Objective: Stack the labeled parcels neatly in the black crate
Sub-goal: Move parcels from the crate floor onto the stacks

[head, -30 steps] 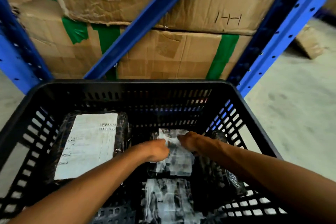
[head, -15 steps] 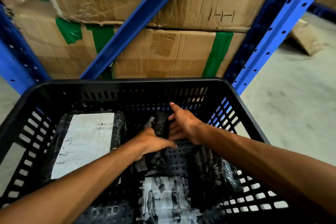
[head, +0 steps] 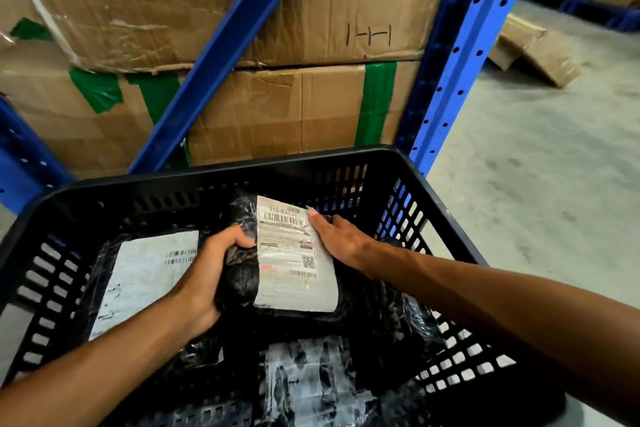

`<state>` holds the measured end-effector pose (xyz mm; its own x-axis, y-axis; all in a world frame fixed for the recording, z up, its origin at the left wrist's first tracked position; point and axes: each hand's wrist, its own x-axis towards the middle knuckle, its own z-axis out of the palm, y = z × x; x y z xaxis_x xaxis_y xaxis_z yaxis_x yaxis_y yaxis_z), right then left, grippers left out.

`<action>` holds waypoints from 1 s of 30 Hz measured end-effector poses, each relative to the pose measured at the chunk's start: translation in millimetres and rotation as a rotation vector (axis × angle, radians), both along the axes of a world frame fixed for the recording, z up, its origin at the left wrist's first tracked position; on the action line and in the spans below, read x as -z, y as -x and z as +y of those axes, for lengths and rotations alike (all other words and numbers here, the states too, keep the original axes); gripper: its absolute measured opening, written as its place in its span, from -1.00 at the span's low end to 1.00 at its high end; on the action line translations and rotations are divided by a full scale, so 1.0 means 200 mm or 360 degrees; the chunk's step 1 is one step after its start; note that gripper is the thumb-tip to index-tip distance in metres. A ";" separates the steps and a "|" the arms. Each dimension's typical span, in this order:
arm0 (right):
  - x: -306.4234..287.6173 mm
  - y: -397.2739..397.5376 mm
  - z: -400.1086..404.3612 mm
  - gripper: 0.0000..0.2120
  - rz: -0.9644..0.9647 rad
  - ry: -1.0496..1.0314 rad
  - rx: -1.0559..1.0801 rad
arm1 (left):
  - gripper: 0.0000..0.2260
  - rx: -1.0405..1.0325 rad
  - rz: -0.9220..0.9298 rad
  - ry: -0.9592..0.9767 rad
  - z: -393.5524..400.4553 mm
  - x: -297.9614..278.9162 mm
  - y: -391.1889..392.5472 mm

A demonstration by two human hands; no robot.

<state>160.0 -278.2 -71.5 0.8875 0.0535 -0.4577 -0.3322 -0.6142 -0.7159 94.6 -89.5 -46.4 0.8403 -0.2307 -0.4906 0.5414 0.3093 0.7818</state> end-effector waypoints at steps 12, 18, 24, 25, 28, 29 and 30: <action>0.06 -0.03 0.02 -0.44 0.0143 0.0246 -0.0062 | -0.59 -0.0155 0.0240 -0.1217 -0.15 0.12 -0.11; 0.18 -0.03 0.04 -0.21 0.0324 0.0208 -0.0211 | -0.65 -0.0015 0.0408 -0.1213 -0.16 0.25 -0.15; 0.25 -0.04 0.09 -0.29 0.0285 0.0406 -0.0423 | -0.40 0.0079 0.0397 -0.1305 -0.15 0.30 -0.15; 0.24 -0.04 0.09 -0.31 0.0278 0.0477 -0.0478 | -0.43 0.0094 0.0359 -0.1315 -0.15 0.30 -0.15; 0.13 -0.01 0.09 -0.40 0.0180 0.0842 -0.0858 | -0.57 0.0218 0.0185 -0.1382 -0.17 0.30 -0.14; 0.07 0.00 0.09 -0.45 0.0113 0.0965 -0.0972 | -0.61 0.0291 0.0106 -0.1405 -0.17 0.29 -0.13; 0.03 0.02 0.10 -0.52 0.0052 0.1061 -0.1051 | -0.67 0.0365 0.0009 -0.1431 -0.18 0.27 -0.12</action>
